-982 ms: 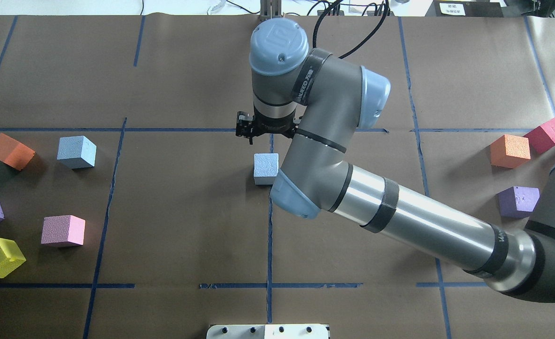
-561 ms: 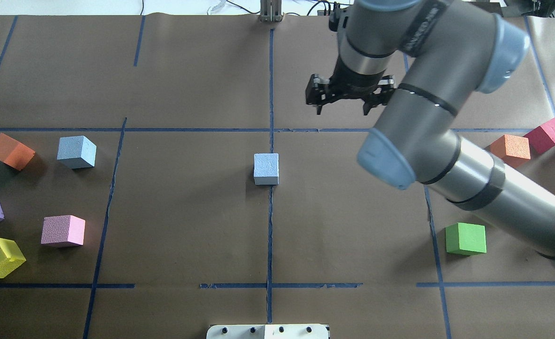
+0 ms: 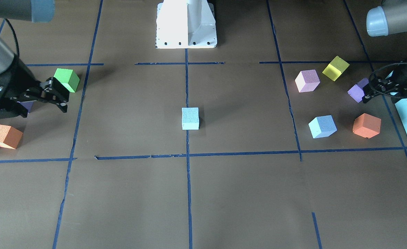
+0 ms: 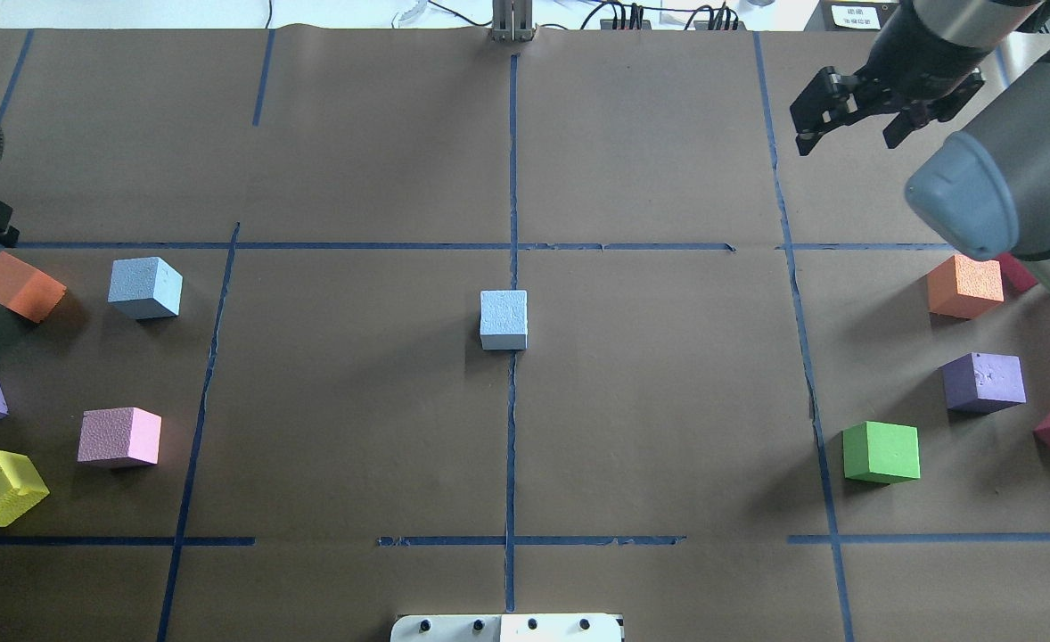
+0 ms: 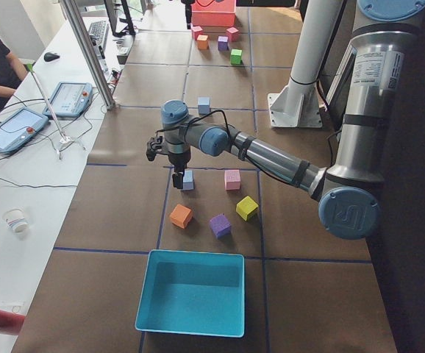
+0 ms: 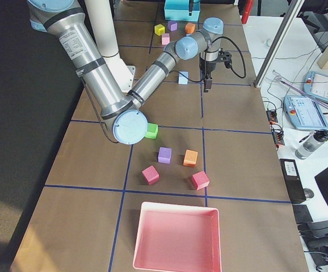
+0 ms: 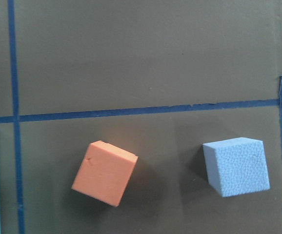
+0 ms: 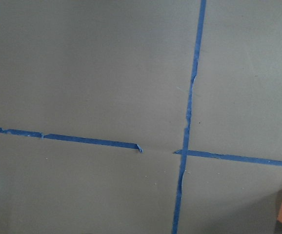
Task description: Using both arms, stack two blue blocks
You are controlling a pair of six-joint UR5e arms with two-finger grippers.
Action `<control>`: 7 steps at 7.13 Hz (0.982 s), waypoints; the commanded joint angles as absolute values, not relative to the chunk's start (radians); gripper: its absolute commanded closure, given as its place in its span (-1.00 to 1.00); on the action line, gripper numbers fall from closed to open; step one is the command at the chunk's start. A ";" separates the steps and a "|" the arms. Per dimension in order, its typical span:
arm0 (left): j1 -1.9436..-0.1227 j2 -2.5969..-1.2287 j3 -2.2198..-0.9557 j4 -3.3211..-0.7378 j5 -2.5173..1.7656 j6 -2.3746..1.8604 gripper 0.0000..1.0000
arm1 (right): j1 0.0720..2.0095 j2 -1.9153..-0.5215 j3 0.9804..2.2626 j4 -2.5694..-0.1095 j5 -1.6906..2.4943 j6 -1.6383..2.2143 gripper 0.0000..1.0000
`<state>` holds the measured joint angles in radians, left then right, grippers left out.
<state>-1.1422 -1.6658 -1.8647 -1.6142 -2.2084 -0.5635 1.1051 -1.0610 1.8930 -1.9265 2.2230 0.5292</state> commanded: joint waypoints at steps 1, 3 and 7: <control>-1.027 -1.664 -1.832 -1.762 -2.108 -0.722 -1.00 | 1.182 -1.124 1.890 -1.924 2.232 0.381 -0.99; -0.933 -1.664 -1.723 -2.001 -2.048 -0.898 -1.00 | 1.235 -1.181 1.884 -1.921 2.232 0.272 -0.99; -0.873 -1.718 -1.636 -2.051 -2.033 -0.945 -1.00 | 1.266 -1.204 1.856 -1.918 2.235 0.213 -0.99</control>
